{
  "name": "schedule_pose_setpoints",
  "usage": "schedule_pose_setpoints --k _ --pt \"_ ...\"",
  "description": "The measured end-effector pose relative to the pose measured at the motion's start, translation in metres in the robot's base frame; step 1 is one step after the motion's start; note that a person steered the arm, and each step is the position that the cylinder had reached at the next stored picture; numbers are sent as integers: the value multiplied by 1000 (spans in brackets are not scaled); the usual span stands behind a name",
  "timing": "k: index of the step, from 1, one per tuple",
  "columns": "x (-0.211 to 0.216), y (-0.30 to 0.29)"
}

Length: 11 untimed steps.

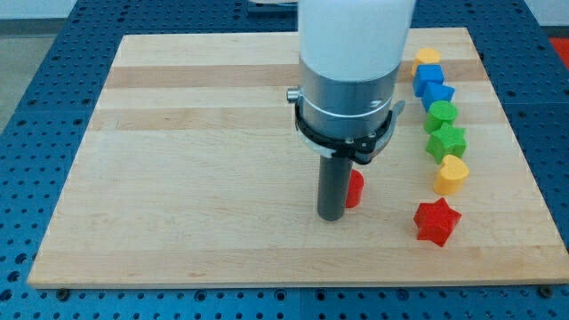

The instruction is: Push the red circle into the red star

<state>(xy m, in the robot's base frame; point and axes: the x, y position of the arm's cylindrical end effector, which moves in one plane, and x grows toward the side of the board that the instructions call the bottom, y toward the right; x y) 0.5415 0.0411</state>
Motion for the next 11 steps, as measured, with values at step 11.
schedule_pose_setpoints --k 11 --pt "-36 66"
